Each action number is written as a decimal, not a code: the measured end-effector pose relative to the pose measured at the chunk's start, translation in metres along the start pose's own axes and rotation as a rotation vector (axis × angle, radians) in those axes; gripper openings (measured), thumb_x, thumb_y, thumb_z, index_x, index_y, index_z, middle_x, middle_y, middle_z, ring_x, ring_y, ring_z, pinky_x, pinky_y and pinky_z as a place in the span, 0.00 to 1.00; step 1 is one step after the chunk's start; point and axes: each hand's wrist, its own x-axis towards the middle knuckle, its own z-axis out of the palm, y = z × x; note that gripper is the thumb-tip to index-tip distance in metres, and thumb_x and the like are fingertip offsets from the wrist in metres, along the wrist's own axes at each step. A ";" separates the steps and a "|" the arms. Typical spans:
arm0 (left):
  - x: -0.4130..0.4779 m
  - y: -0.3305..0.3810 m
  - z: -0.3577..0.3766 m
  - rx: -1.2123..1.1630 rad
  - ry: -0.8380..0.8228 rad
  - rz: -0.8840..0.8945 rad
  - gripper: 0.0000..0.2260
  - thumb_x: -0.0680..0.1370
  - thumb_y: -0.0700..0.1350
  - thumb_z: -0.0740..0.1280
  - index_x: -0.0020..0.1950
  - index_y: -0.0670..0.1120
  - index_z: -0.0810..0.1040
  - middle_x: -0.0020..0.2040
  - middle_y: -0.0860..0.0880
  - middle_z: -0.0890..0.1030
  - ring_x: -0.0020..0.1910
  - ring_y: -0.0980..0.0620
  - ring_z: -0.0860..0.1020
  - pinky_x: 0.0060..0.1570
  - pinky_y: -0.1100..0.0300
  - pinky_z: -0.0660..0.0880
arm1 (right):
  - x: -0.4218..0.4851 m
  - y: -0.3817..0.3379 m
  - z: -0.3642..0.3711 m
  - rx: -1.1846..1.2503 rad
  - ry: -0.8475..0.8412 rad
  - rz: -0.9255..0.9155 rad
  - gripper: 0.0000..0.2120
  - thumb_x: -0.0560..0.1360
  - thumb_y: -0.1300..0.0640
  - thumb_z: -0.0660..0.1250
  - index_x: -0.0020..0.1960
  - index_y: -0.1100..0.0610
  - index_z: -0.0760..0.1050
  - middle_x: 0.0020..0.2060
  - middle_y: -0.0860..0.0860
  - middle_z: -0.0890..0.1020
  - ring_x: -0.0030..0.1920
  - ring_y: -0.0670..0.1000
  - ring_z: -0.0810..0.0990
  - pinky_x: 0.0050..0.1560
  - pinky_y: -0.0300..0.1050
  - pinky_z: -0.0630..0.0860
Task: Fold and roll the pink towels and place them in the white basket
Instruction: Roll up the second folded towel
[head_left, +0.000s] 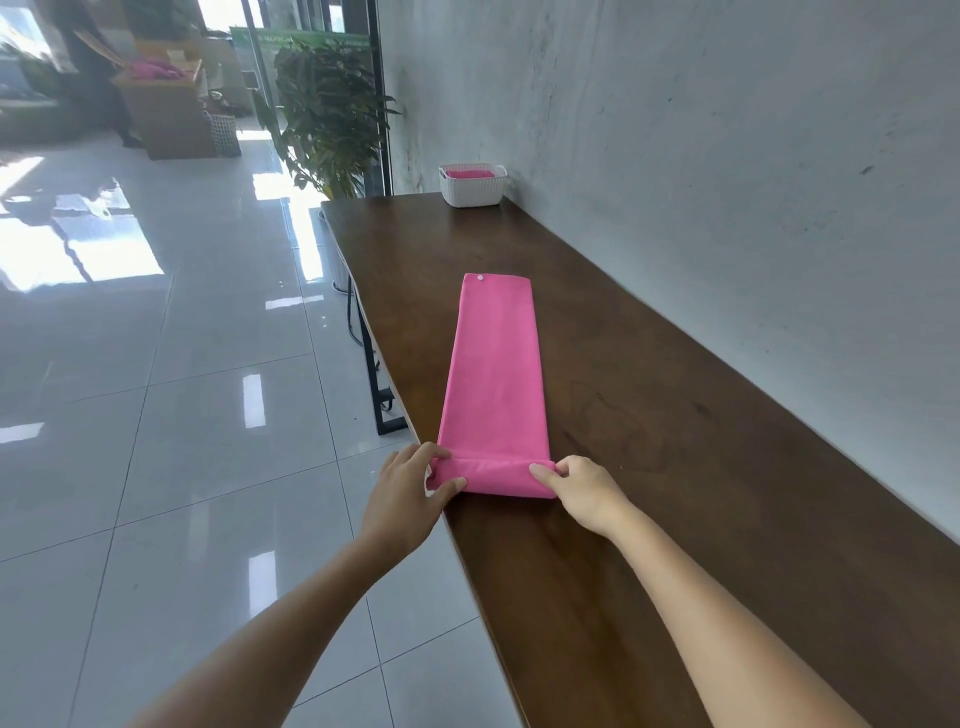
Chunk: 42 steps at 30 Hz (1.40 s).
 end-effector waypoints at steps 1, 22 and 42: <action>0.003 -0.001 0.000 -0.012 -0.002 -0.027 0.17 0.78 0.58 0.70 0.63 0.53 0.76 0.56 0.58 0.75 0.57 0.55 0.71 0.58 0.57 0.73 | 0.002 -0.001 0.001 0.010 0.013 0.019 0.25 0.80 0.35 0.60 0.59 0.56 0.74 0.52 0.50 0.80 0.49 0.49 0.78 0.46 0.46 0.74; 0.065 0.015 0.011 0.035 0.060 -0.291 0.15 0.76 0.60 0.71 0.53 0.52 0.74 0.52 0.53 0.74 0.52 0.52 0.74 0.48 0.55 0.76 | 0.008 -0.005 0.016 -0.087 0.303 -0.211 0.21 0.79 0.34 0.56 0.64 0.46 0.72 0.57 0.43 0.74 0.51 0.44 0.76 0.42 0.33 0.73; 0.118 -0.024 -0.002 -0.062 -0.224 -0.056 0.22 0.72 0.69 0.69 0.56 0.56 0.71 0.51 0.60 0.75 0.54 0.56 0.73 0.51 0.59 0.78 | 0.073 -0.026 -0.001 -0.039 0.408 0.025 0.23 0.78 0.32 0.54 0.59 0.49 0.69 0.52 0.46 0.76 0.46 0.44 0.77 0.34 0.33 0.70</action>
